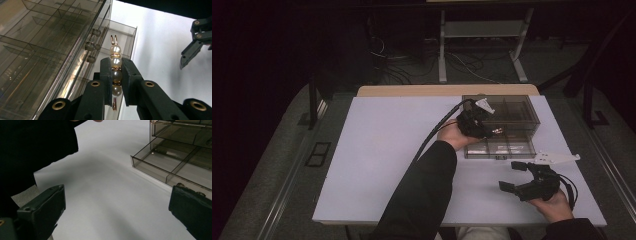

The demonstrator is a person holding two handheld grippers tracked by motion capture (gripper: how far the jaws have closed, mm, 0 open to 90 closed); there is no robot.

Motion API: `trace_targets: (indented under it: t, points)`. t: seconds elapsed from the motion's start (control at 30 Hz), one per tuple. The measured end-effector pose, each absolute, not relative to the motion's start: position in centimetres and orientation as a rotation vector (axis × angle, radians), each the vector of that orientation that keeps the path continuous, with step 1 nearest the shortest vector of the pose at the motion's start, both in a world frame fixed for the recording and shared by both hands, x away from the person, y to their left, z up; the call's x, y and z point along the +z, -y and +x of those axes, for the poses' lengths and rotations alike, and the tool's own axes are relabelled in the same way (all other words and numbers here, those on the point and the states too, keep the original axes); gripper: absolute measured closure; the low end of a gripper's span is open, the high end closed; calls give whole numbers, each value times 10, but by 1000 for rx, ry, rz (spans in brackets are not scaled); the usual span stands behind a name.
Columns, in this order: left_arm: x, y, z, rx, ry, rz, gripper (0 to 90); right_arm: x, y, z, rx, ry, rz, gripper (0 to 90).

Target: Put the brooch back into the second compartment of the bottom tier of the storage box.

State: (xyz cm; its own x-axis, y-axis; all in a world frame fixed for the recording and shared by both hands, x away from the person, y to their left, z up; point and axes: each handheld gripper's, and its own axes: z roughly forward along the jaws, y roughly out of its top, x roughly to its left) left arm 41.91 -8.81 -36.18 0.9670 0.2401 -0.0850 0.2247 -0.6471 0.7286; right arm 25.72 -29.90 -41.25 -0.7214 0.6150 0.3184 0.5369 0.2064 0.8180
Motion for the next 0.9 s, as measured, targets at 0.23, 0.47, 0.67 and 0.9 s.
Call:
trace_targets:
  t: [0.23,0.47,0.67,0.9]
  points:
    - [-373,94,420,4,-339,2278,793,-412,298,257,1561,-2384,1138,6]
    - [-382,98,422,-2,-361,2250,793,-412,297,258,1562,-2387,1132,6]
    - [-394,103,423,-12,-372,2238,793,-412,297,258,1560,-2395,1129,6]
    - [-405,107,424,-26,-406,2227,793,-412,297,258,1564,-2392,1126,6]
